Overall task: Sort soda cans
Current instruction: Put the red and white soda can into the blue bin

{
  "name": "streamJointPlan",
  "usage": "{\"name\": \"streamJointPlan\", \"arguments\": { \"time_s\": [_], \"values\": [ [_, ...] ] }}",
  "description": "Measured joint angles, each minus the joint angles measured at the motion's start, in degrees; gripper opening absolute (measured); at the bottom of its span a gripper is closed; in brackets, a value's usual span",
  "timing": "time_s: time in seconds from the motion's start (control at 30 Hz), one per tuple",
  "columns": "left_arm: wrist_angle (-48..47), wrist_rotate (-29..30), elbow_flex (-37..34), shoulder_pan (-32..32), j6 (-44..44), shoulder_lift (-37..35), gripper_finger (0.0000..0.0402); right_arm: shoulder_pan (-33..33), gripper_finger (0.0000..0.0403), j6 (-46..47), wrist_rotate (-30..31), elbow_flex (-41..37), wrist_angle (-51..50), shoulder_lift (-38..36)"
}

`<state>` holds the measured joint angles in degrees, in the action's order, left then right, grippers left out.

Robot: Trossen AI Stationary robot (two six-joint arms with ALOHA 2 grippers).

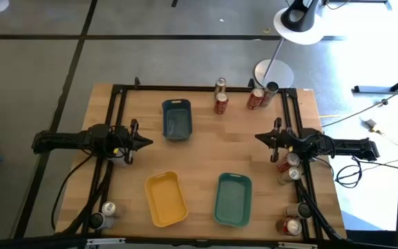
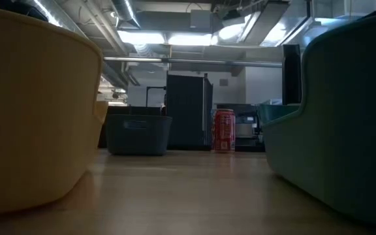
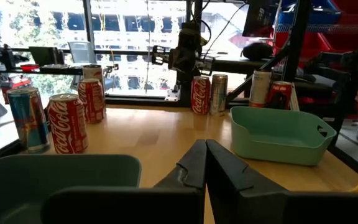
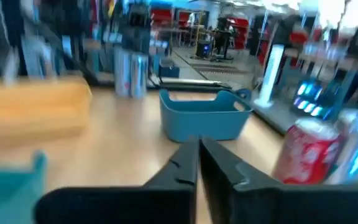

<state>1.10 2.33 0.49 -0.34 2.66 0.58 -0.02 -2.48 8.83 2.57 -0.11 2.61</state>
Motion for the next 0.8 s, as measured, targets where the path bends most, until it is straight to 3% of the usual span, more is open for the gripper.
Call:
{"name": "streamJointPlan", "arguments": {
  "time_s": [0.13, 0.2, 0.33, 0.67, 0.8],
  "values": [
    [4.0, 1.0, 0.0, 0.0, 5.2, 0.0, 0.0, 0.0, 0.0017, 18.5, 3.2, 0.1, -0.6, 0.0],
    [7.7, 3.1, 0.0, 0.0, 9.5, 0.0, 0.0, 0.0, 0.0017, 23.1, 4.6, 0.1, -0.4, 0.0],
    [13.4, 5.2, 0.0, 0.0, 11.7, 0.0, 0.0, 0.0, 0.0017, 23.0, 8.4, 0.1, 1.0, 0.0],
    [16.0, 15.5, 0.0, 0.0, 1.2, 0.0, 0.0, 0.0, 0.0017, 17.2, 28.1, 0.2, 10.2, 0.0],
    [16.1, 17.8, 0.0, 0.0, 1.2, 0.0, 0.0, 0.0, 0.0017, 15.3, 27.9, 0.2, 13.9, 1.5]
  ]
}}
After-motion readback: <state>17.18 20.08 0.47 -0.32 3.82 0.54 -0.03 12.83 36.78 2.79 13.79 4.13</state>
